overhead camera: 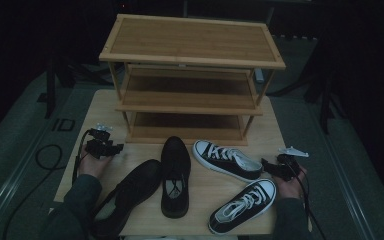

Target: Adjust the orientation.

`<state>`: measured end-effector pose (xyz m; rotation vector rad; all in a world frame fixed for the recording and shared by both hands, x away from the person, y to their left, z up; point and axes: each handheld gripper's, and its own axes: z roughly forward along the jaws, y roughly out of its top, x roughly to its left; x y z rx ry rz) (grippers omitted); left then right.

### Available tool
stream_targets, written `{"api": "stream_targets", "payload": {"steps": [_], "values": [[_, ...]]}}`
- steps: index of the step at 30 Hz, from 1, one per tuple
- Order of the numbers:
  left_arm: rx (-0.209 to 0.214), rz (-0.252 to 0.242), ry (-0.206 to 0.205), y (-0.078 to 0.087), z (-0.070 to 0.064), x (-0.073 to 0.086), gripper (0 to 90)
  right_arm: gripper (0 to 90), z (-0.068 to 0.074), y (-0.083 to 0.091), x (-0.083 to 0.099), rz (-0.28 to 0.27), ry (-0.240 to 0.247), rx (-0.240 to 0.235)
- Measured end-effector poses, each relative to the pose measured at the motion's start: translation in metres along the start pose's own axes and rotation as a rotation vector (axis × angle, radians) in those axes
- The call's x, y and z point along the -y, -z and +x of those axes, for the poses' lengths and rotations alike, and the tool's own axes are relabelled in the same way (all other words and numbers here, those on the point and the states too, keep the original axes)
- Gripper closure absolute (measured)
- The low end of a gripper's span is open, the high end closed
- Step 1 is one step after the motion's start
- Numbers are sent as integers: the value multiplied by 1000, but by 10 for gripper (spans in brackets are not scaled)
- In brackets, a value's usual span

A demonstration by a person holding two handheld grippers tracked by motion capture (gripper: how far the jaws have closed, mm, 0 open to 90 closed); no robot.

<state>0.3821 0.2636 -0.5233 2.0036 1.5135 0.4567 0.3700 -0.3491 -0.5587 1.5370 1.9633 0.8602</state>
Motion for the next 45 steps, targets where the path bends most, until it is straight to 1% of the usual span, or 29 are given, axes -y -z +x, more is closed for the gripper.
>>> {"api": "stream_targets", "payload": {"steps": [3, 5, 9, 10, 12, 14, 15, 17, 18, 19, 22, 23, 24, 25, 26, 27, 28, 30, 31, 32, 33, 34, 35, 41, 42, 45], "values": [[34, -2, -10, 6, -2, -1, 508, 265, 0, 0, 0, 0, 0, 0], [58, 8, -20, 10, -5, -2, 512, 265, 0, 0, 0, 0, 0, 0], [90, -2, -23, 17, -8, -2, 513, 265, 0, 0, 0, 0, 0, 0], [90, -2, -23, 17, -8, -2, 513, 265, 0, 0, 0, 0, 0, 0], [106, -4, -32, 22, -10, -1, 513, 265, 0, 0, 0, 0, 0, 0], [109, -3, -36, 23, -11, -1, 513, 265, 0, 0, 0, 0, 0, 0], [116, 8, -46, 26, -14, -1, 517, 265, 0, 0, 0, 0, 0, 0], [126, 13, -63, 29, -16, -1, 521, 265, 0, 0, 0, 0, 0, 0], [126, 13, -63, 29, -16, -1, 521, 265, 0, 0, 0, 0, 0, 0], [137, 14, -68, 31, -18, -1, 523, 265, 0, 0, 0, 0, 0, 0], [150, 7, -73, 35, -22, 0, 523, 265, 0, 0, 0, 0, 0, 0], [160, 3, -67, 38, -24, 1, 529, 265, 0, 0, 0, 0, 0, 0], [160, 3, -67, 38, -24, 1, 530, 265, 0, 0, 0, 0, 0, 0], [176, -3, -70, 41, -27, 1, 531, 265, 0, 0, 0, 0, 0, 0], [176, -3, -70, 41, -27, 1, 532, 265, 0, 0, 0, 0, 0, 0], [187, -5, -80, 44, -30, 2, 535, 265, 0, 0, 0, 0, 0, 0], [187, -5, -80, 44, -30, 2, 536, 265, 0, 0, 0, 0, 0, 0], [193, -5, -93, 47, -34, 2, 539, 265, 0, 0, 0, 0, 0, 0], [205, -4, -104, 51, -37, 3, 541, 265, 0, 0, 0, 0, 0, 0], [205, -4, -104, 51, -37, 3, 541, 265, 0, 0, 0, 0, 0, 0], [210, -4, -116, 54, -40, 4, 541, 265, 0, 0, 0, 0, 0, 0], [210, -4, -116, 54, -40, 4, 541, 265, 0, 0, 0, 0, 0, 0], [216, -2, -127, 57, -42, 4, 541, 265, 0, 0, 0, 0, 0, 0], [229, -4, -140, 62, -45, 7, 537, 265, 0, 0, 0, 0, 0, 0], [238, 0, -158, 64, -48, 9, 537, 265, 0, 0, 0, 0, 0, 0], [241, 4, -166, 67, -50, 12, 536, 265, 0, 0, 0, 0, 0, 0]]}}
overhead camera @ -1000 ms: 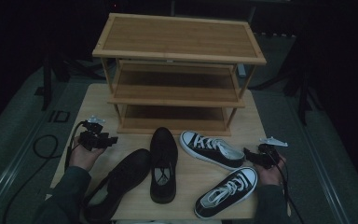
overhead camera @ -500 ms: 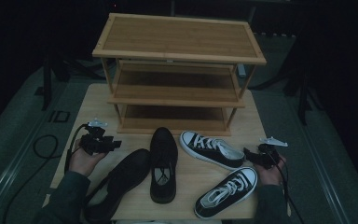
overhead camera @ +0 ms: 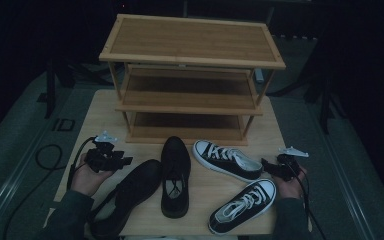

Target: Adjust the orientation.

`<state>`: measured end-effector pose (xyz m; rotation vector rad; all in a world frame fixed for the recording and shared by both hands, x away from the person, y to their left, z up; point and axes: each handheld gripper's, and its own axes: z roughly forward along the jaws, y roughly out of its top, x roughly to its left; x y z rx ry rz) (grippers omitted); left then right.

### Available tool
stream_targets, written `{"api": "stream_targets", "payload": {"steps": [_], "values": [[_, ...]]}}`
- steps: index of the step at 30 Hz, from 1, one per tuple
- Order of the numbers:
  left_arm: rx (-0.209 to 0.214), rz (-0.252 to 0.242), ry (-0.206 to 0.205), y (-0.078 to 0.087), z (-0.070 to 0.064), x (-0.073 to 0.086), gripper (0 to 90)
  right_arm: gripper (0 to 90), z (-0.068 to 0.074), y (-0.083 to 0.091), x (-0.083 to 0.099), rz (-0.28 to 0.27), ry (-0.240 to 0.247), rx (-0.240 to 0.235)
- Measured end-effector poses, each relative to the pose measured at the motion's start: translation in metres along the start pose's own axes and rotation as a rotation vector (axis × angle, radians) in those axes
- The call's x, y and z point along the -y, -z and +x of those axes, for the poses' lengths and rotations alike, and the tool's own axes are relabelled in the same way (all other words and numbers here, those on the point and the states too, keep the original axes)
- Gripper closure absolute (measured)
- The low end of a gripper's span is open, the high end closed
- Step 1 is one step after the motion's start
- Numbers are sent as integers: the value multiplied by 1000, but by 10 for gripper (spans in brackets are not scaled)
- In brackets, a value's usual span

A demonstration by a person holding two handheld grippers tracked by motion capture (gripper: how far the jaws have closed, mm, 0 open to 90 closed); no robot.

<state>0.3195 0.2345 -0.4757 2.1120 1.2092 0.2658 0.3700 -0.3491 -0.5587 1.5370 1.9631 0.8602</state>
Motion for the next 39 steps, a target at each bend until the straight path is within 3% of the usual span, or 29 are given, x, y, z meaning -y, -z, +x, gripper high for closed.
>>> {"api": "stream_targets", "payload": {"steps": [8, 27, 39], "values": [[21, -1, -26, 7, -4, 1, 529, 265, 0, 0, 0, 0, 0, 0], [90, 19, -154, 11, -19, 6, 517, 265, 0, 0, 0, 0, 0, 0], [131, 73, -221, 7, -24, 6, 564, 265, 0, 0, 0, 0, 0, 0]]}}
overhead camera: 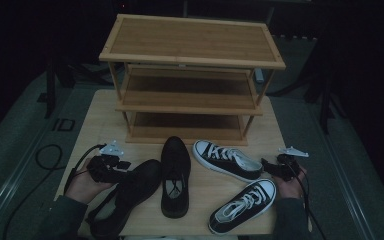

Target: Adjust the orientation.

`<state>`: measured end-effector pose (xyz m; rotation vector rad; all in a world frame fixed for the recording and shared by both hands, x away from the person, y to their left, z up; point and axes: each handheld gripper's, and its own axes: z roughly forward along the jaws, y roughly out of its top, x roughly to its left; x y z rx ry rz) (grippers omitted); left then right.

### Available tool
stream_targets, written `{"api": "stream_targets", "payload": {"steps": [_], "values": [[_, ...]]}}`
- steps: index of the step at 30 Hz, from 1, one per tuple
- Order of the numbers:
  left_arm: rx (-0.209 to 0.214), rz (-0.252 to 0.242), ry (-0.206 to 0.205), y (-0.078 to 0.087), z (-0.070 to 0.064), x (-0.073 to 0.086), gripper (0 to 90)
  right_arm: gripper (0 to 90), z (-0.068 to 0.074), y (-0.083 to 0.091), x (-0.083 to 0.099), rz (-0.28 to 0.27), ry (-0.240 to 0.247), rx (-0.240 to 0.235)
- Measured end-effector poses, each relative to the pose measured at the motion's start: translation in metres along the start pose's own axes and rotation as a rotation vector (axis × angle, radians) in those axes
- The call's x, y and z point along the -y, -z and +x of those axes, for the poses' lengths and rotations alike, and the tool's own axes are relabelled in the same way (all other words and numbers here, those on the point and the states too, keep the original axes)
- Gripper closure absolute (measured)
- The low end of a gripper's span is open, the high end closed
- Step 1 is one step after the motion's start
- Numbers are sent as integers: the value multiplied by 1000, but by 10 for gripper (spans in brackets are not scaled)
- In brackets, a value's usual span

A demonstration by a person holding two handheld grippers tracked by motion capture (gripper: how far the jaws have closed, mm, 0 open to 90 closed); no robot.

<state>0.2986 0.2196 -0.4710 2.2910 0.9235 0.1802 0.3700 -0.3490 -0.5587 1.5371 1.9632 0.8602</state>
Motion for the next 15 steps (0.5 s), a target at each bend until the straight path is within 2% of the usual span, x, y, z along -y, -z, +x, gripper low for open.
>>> {"api": "stream_targets", "payload": {"steps": [2, 3, 7, 10, 15], "values": [[10, 9, -3, -4, 0, -3, 569, 265, 0, 0, 0, 0, 0, 0], [20, 31, -14, -8, 0, -6, 572, 265, 0, 0, 0, 0, 0, 0], [31, 55, -4, -14, 1, -8, 594, 265, 0, 0, 0, 0, 0, 0], [51, 56, 0, -16, 1, -8, 671, 265, 0, 0, 0, 0, 0, 0], [28, 68, -25, -16, -5, -11, 860, 265, 0, 0, 0, 0, 0, 0]]}}
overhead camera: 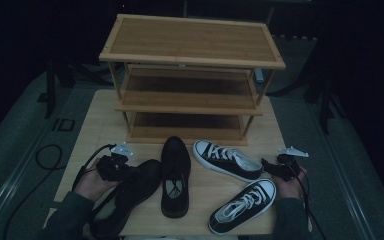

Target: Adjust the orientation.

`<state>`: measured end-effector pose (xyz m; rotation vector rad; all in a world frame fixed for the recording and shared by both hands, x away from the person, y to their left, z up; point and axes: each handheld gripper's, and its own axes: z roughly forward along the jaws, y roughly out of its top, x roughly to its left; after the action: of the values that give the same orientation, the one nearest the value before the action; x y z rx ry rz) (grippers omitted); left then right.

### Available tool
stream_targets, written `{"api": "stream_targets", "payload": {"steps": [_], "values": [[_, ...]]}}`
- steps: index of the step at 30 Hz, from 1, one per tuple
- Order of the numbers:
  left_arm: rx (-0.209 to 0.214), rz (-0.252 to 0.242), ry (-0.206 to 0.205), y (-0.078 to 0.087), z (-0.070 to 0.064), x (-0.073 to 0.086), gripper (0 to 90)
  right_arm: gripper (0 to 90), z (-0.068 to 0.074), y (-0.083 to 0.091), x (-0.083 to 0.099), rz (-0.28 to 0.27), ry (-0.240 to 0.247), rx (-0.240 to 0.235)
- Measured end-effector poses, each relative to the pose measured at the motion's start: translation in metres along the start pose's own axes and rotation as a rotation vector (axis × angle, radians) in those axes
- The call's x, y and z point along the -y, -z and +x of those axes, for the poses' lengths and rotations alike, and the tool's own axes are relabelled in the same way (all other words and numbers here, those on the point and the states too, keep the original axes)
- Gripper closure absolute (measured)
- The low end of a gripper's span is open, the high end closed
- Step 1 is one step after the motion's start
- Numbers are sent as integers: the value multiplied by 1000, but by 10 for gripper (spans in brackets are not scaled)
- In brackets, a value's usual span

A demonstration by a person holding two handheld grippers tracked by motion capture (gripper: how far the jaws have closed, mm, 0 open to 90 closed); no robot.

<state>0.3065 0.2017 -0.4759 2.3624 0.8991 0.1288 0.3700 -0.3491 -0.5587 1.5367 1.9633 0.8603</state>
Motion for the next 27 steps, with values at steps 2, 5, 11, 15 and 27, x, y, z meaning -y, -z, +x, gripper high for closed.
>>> {"api": "stream_targets", "payload": {"steps": [2, 5, 11, 15, 27], "values": [[-11, -1, 5, 1, -1, -1, 880, 265, 0, 0, 0, 0, 0, 0], [-16, -10, 10, 3, 0, -1, 884, 265, 0, 0, 0, 0, 0, 0], [-45, -51, 52, 8, 6, 1, 895, 265, 0, 0, 0, 0, 0, 0], [-73, -61, 63, 8, 8, 0, 895, 265, 0, 0, 0, 0, 0, 0], [-137, -105, 137, 13, 28, -5, 896, 265, 0, 0, 0, 0, 0, 0]]}}
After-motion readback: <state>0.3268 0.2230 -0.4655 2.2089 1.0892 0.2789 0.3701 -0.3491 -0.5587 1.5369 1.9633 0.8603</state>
